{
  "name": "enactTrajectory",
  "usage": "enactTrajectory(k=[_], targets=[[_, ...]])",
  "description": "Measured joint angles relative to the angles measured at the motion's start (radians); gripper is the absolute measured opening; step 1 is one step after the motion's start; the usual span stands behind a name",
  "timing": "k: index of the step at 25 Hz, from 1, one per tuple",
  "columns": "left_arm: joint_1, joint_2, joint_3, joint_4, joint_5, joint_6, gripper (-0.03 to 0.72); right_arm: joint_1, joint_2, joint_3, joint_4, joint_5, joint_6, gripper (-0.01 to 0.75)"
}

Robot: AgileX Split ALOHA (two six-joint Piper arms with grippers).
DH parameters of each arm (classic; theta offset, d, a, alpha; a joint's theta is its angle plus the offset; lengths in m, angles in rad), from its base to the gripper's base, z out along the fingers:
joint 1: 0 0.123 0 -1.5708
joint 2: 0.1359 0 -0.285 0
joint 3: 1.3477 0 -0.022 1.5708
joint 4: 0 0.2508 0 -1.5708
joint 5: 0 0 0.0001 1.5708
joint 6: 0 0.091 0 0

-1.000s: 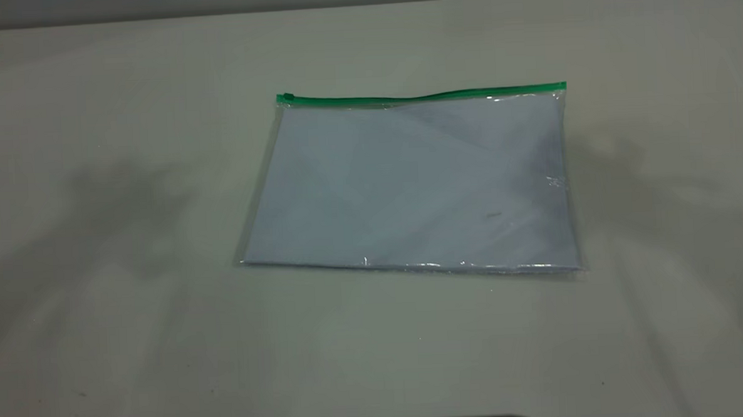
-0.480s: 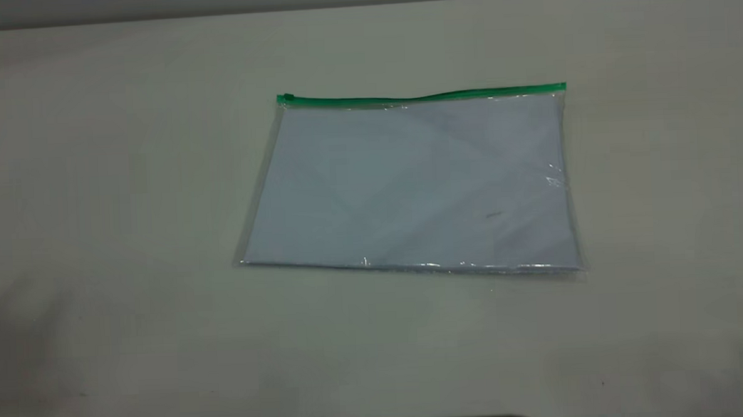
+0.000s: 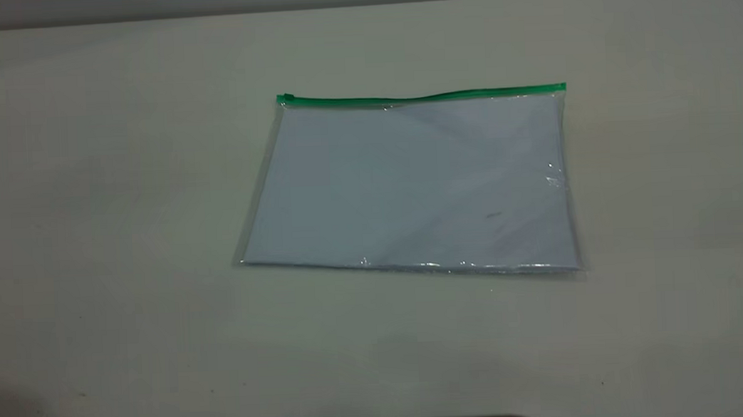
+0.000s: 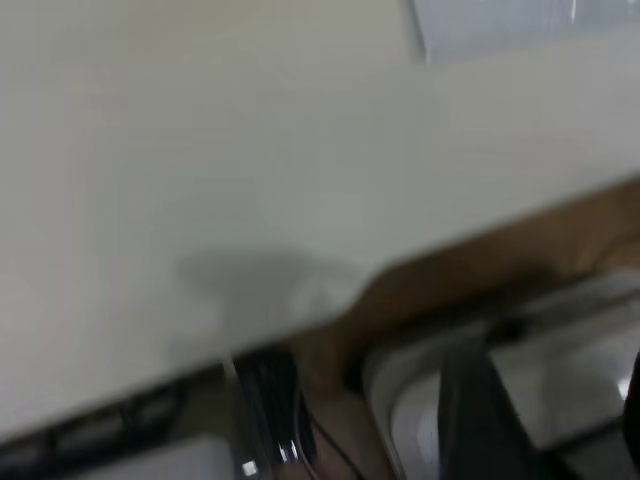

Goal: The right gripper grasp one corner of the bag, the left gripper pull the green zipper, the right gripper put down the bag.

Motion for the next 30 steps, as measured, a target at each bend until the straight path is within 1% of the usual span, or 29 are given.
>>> enactTrajectory(k=[2,4,7,12,22,23,26,28,30], targets=[[0.0,-0.08,0.1,0.017,-0.001,-0.024,0.414,0.0,-0.009,0.065,0.0,-0.052,0.005,0.425],[0.0,-0.172,0.181,0.052,-0.005,-0.049,0.414,0.0,-0.009,0.097,-0.007,-0.055,0.015,0.425],[0.0,-0.301,0.269,0.113,-0.007,-0.087,0.414,0.0,-0.009,0.108,-0.027,-0.054,0.031,0.423],[0.0,-0.489,0.303,0.131,-0.035,-0.144,0.414,0.0,-0.009,0.108,-0.026,-0.054,0.038,0.423],[0.0,-0.748,0.304,0.134,-0.036,-0.155,0.414,-0.003,-0.045,0.109,-0.026,-0.054,0.038,0.421],[0.0,-0.759,0.304,0.134,-0.036,-0.155,0.414,-0.015,-0.076,0.109,-0.023,-0.054,0.038,0.421],[0.002,-0.788,0.304,0.135,-0.033,-0.155,0.414,-0.097,-0.199,0.11,-0.013,-0.052,0.038,0.421],[0.019,-0.797,0.304,0.135,-0.031,-0.155,0.414,-0.151,-0.294,0.11,-0.006,-0.049,0.038,0.421],[0.047,-0.798,0.304,0.135,-0.031,-0.155,0.414,-0.171,-0.395,0.11,-0.003,-0.045,0.038,0.421]])
